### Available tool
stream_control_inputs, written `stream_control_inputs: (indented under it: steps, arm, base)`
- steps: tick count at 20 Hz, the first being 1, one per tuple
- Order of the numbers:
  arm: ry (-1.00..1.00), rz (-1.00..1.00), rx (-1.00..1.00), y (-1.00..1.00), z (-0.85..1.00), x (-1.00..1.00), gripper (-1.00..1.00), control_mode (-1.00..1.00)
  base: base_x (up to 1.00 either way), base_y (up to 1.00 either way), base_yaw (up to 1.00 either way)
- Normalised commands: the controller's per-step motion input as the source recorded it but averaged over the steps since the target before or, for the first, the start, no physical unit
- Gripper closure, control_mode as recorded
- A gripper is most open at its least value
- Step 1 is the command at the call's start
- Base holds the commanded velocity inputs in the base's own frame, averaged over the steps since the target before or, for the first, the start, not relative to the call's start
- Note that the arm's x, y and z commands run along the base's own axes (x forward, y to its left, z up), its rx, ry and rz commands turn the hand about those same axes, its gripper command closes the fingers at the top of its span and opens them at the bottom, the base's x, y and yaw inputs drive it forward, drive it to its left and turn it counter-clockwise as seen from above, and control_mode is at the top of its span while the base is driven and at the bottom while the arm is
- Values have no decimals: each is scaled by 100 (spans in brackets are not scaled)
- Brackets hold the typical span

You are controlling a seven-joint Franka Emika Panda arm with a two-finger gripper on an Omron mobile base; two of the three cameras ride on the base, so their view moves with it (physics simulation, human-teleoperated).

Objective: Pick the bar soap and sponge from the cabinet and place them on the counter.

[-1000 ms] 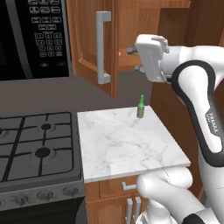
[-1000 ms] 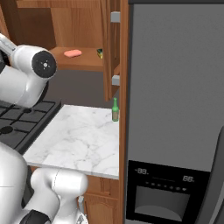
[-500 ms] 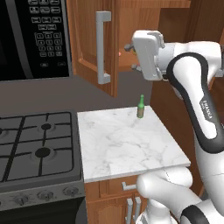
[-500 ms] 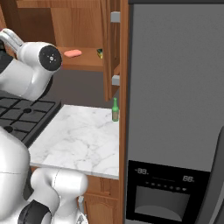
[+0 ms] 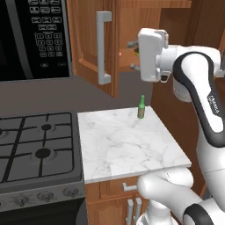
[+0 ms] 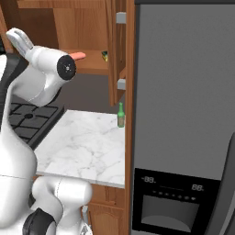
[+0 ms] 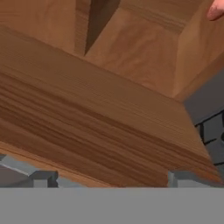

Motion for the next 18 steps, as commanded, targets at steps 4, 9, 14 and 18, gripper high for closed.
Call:
stream_control_inputs:
  steps: [4, 9, 14, 18]
  arm:
    - [0, 10, 15, 0, -1, 15, -100, -100]
    - [2, 11, 4, 0, 0, 27, -100, -100]
    - [6, 12, 0, 0, 4, 25, -100, -100]
    - [3, 11, 0, 0, 6, 21, -100, -100]
  base:
    - [0, 0, 0]
    - [0, 0, 0]
    - [0, 0, 0]
    - [0, 0, 0]
